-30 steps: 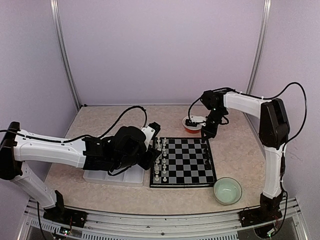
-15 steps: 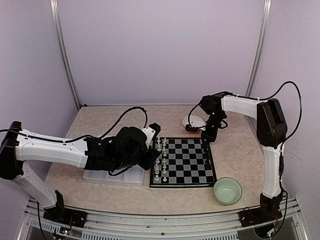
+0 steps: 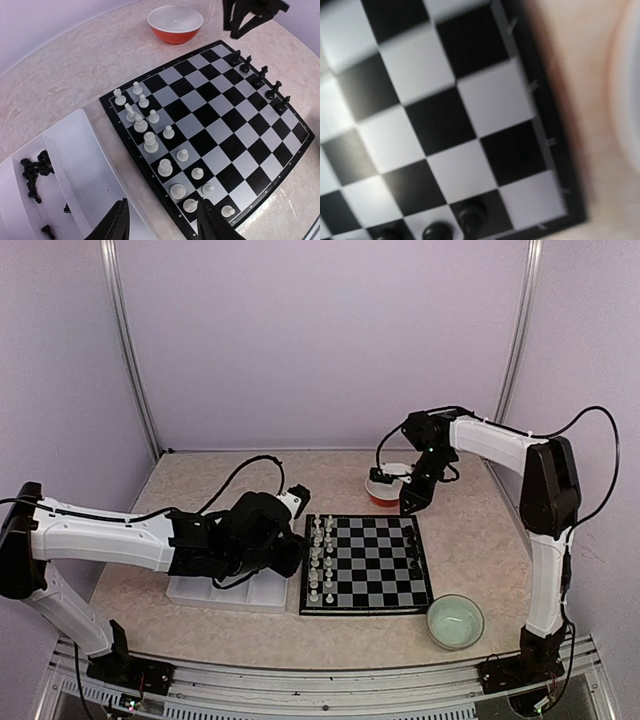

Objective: Set up the chess pieces on the board
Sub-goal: Place the knight at b8, then pick up the rook from the storage box.

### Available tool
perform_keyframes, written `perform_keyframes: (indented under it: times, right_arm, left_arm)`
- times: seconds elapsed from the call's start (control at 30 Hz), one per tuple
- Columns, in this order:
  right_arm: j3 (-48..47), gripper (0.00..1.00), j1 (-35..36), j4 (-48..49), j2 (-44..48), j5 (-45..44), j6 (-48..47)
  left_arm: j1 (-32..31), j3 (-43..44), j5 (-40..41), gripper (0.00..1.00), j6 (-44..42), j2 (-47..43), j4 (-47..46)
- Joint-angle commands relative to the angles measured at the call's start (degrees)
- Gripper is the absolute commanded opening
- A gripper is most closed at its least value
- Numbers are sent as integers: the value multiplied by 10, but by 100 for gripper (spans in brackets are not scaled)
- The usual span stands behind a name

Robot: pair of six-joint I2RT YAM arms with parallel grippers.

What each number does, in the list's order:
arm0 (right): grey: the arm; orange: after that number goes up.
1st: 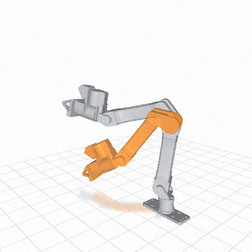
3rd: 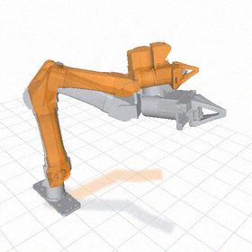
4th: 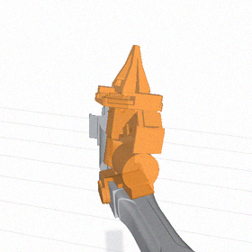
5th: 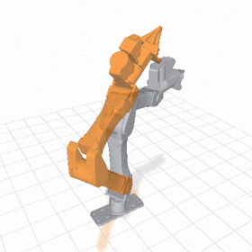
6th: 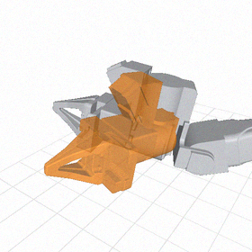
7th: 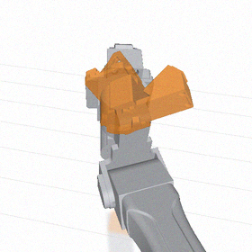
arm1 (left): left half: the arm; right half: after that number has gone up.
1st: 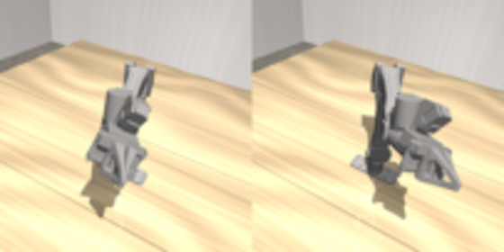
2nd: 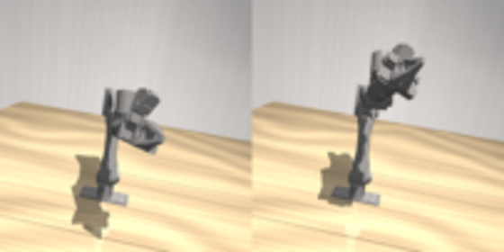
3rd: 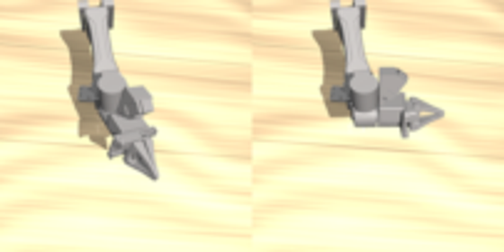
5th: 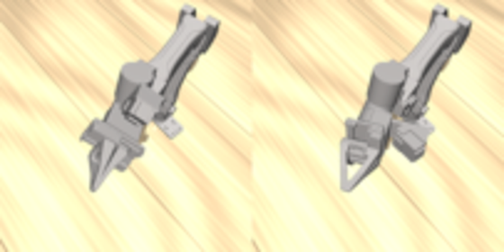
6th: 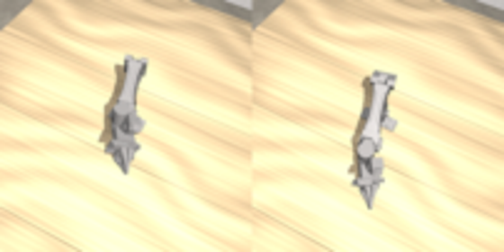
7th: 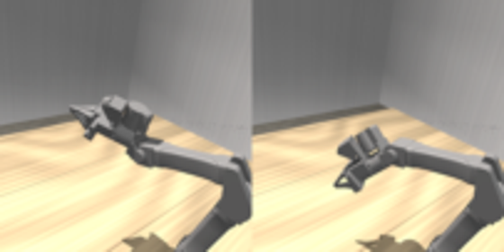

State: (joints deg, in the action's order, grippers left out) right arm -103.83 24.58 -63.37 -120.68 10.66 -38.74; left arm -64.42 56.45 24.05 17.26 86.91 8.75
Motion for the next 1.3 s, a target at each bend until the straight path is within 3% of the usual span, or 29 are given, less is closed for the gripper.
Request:
perform_keyframes:
  times: [0.0,0.13,0.23,0.37,0.63,1.27]
  right_arm:
    - [-25,23,-2,-9,90,61,17]
    - [69,24,-2,69,163,138,16]
    - [174,23,-2,161,236,192,22]
    - [253,25,-1,248,310,224,41]
    - [279,25,-1,234,304,236,57]
    - [278,25,-1,228,299,228,73]
  left_arm:
    - [36,-12,37,46,95,-29,95]
    - [104,-45,4,43,178,-43,163]
    - [157,-65,-54,39,198,-42,170]
    - [195,-42,-65,37,219,-6,218]
    - [216,7,-76,37,181,82,214]
    - [268,57,-163,36,60,180,147]
